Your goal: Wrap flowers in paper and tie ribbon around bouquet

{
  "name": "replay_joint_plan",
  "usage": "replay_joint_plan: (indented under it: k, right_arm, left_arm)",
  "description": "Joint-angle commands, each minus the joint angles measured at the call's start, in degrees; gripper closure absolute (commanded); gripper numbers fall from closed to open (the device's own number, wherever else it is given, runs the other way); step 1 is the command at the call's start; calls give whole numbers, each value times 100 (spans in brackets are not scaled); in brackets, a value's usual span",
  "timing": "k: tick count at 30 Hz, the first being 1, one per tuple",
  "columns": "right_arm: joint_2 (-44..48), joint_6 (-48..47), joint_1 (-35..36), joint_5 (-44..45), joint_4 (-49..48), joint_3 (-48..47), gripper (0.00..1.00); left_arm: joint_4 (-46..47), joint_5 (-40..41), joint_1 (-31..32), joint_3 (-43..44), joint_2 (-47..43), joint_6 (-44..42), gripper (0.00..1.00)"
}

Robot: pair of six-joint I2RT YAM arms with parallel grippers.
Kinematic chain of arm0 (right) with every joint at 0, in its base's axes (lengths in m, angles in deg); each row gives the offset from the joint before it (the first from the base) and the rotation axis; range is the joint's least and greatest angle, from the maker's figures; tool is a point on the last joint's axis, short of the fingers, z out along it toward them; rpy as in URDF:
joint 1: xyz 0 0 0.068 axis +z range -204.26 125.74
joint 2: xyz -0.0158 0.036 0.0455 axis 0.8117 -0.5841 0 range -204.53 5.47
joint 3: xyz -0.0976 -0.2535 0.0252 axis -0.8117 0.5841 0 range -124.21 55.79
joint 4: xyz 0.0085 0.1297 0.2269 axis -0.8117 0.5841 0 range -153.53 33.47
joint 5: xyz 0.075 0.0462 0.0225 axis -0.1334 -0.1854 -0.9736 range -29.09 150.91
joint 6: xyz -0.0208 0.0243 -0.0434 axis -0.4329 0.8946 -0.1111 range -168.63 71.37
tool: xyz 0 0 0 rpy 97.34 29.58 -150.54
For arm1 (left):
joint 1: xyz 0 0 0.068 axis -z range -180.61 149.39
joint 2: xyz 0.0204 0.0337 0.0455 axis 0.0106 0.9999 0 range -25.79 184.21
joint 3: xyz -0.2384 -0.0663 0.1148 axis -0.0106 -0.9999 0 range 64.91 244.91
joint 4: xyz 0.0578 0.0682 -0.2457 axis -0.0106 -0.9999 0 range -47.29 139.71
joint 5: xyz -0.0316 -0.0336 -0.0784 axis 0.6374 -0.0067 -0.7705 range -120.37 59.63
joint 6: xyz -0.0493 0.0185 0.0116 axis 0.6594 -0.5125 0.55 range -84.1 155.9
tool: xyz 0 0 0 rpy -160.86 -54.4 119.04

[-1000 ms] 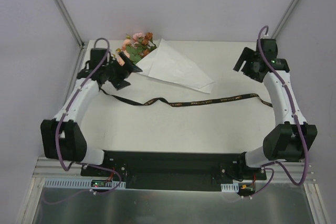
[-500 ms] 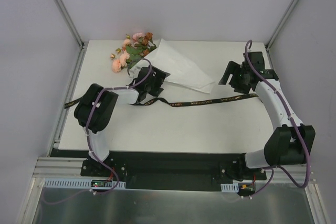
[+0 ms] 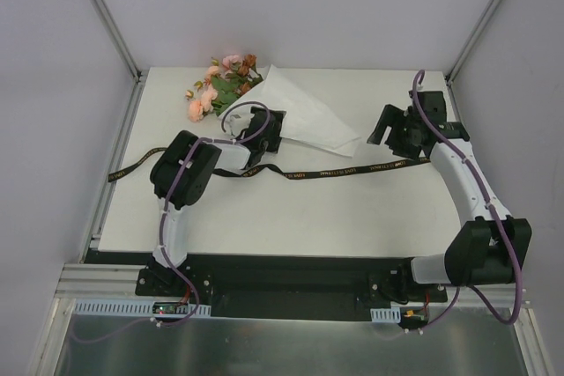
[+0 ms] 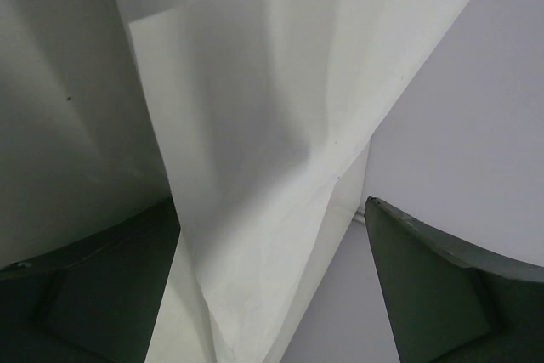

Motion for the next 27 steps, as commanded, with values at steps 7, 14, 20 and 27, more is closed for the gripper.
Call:
replay_joint_plan:
  k: [7,14,20,27]
  right_arm:
    - [320,78,-104,-249,-251,182,14]
    - [373,52,-121,-293,-251,305,14]
    - [461,16,-113,-328,-355,691,14]
    - [48,429,-385,-1005,-910,1333,22]
  left_arm:
    - [1296,1089,178,143,951,204,27]
    - [3027,932,143,117,1513,-324,64]
    - [3449,255,-6,-155,1269,-474,99]
    - [3967,-931,-411,-568,855,-448,100]
